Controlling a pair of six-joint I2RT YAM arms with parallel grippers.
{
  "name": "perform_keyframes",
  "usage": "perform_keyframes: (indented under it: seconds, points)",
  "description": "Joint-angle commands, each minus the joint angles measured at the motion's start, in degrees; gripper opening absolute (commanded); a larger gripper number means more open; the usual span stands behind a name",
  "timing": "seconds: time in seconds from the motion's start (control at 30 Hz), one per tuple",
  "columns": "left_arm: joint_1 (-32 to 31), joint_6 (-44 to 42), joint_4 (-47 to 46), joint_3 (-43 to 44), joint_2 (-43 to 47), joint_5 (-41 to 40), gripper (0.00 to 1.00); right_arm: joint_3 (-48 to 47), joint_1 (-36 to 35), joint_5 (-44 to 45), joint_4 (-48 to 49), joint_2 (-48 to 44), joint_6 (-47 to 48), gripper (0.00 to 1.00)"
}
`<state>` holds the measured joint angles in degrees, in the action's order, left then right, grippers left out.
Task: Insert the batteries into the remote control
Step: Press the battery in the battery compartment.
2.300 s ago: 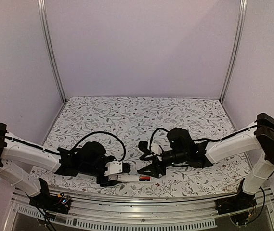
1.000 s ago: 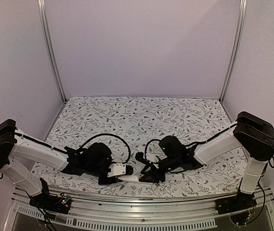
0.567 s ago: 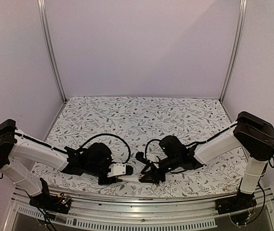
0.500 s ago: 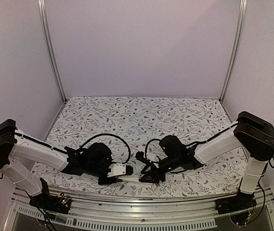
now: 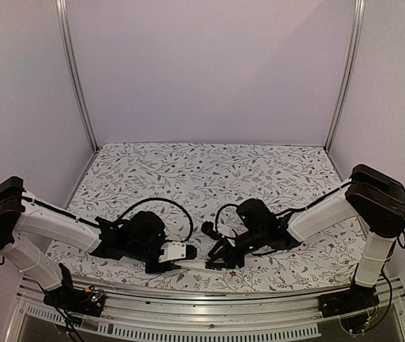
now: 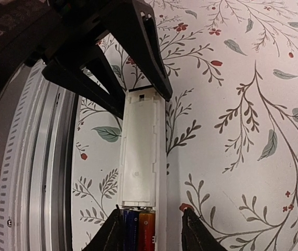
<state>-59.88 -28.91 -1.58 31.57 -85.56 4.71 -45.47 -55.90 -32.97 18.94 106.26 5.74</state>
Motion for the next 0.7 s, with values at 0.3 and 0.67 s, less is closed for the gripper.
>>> perform_keyframes:
  seconds: [0.3, 0.67]
  points:
    - [-0.3, -0.3, 1.0, 0.9, -0.5, 0.3, 0.39, 1.1, 0.2, -0.7, 1.2, 2.0, 0.0, 0.37]
    - [-0.3, -0.4, 1.1, 0.9, -0.6, 0.4, 0.38, 3.7, -0.2, 4.5, 0.0, 3.8, 0.9, 0.31]
